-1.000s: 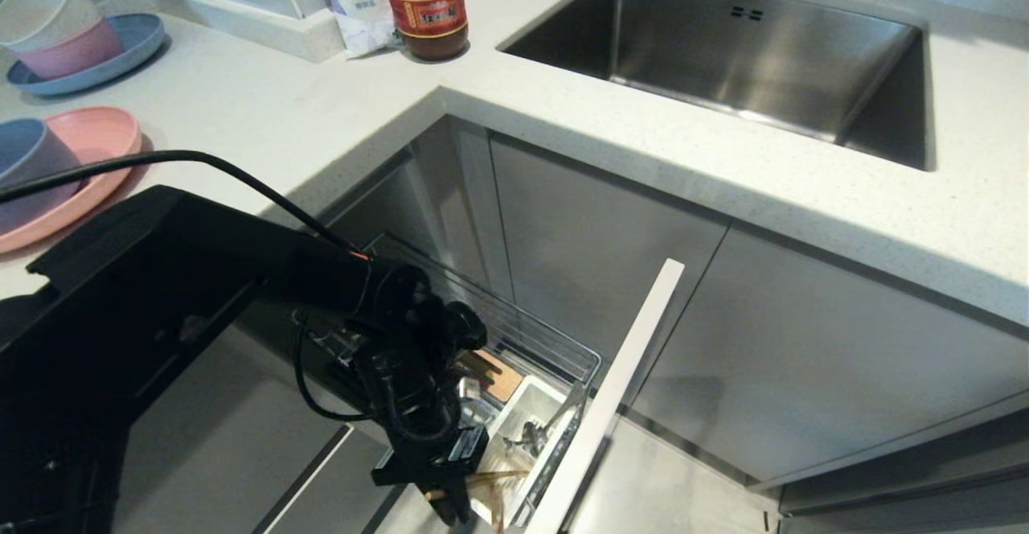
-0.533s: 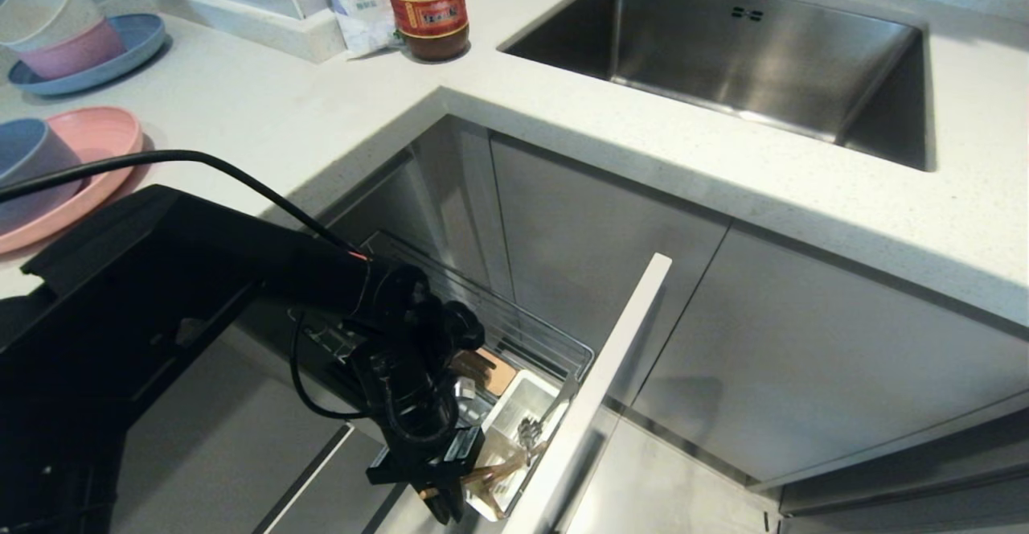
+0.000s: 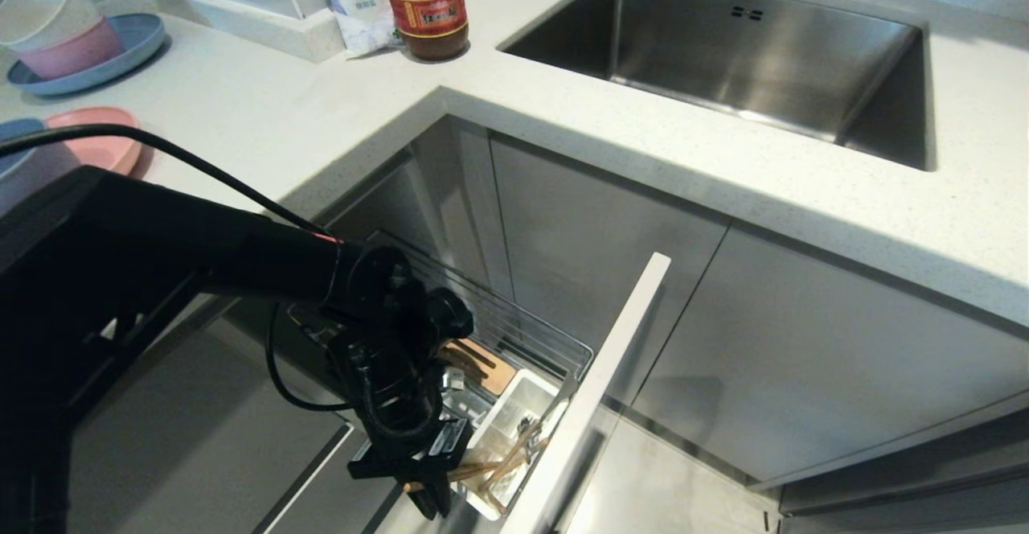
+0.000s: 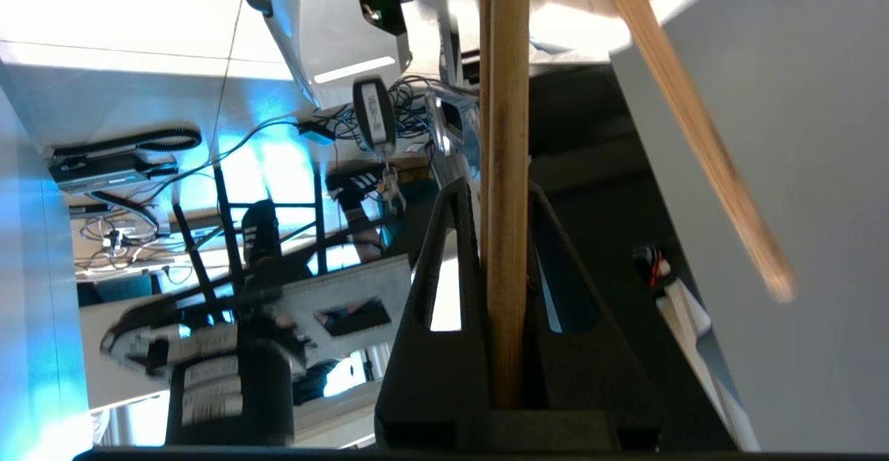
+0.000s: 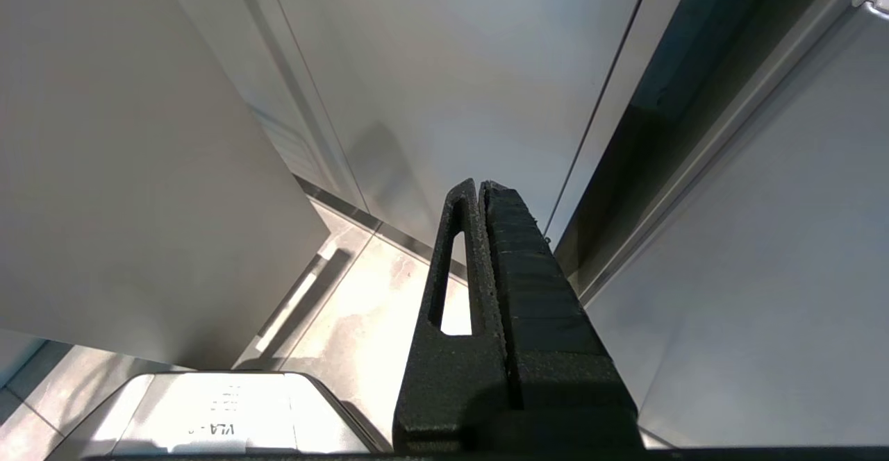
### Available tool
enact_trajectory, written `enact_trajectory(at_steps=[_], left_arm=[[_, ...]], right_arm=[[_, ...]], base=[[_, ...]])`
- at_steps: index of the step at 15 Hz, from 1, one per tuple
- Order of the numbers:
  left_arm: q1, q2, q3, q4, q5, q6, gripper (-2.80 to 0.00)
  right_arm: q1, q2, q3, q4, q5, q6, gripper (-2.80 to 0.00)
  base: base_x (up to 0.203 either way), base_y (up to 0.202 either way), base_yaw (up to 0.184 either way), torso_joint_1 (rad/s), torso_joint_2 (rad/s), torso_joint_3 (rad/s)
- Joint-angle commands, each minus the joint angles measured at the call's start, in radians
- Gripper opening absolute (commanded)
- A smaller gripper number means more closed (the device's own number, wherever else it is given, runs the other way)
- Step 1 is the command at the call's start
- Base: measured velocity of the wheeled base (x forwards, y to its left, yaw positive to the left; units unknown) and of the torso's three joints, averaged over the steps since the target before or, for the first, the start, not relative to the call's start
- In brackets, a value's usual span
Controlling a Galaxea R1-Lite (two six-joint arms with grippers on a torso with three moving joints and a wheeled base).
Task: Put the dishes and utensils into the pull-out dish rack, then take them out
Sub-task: Take the chopsticks out of the cupboard
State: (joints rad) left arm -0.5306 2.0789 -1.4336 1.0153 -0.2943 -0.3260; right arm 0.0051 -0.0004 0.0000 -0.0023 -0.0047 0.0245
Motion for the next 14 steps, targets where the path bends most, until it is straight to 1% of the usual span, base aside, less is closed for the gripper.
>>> enact_trajectory(at_steps=[1,3,7,12,14], left_arm=[[-0.001,-0.081,0.002,0.016,-0.004,-0.001,-2.80],[-0.003,-0.114,0.005,0.022,-0.005,-0.003,-2.80],[-0.004,-0.189,0.001,0.079,-0.004,0.000,-2.80],[-0.042,-0.300,-0.003,0.136,-0.004,0.000,-2.80],[-0.053,-0.336,-0.008,0.179,-0.001,0.004,-2.80]], right_arm=[[0.000,-0.004,0.002,-0.001,0.000,0.000,-2.80],[0.001,-0.004,0.002,-0.001,0.000,0.000,-2.80],[0.000,-0.004,0.002,-0.001,0.000,0.000,-2.80],[0.000,-0.004,0.002,-0.001,0.000,0.000,-2.80],[0.000,-0.004,0.002,-0.001,0.000,0.000,-2.80]], base=[[0.000,0.000,0.000,0.000,0.00,0.000],[0.000,0.000,0.000,0.000,0.00,0.000],[0.000,0.000,0.000,0.000,0.00,0.000],[0.000,0.000,0.000,0.000,0.00,0.000],[0.000,0.000,0.000,0.000,0.00,0.000]])
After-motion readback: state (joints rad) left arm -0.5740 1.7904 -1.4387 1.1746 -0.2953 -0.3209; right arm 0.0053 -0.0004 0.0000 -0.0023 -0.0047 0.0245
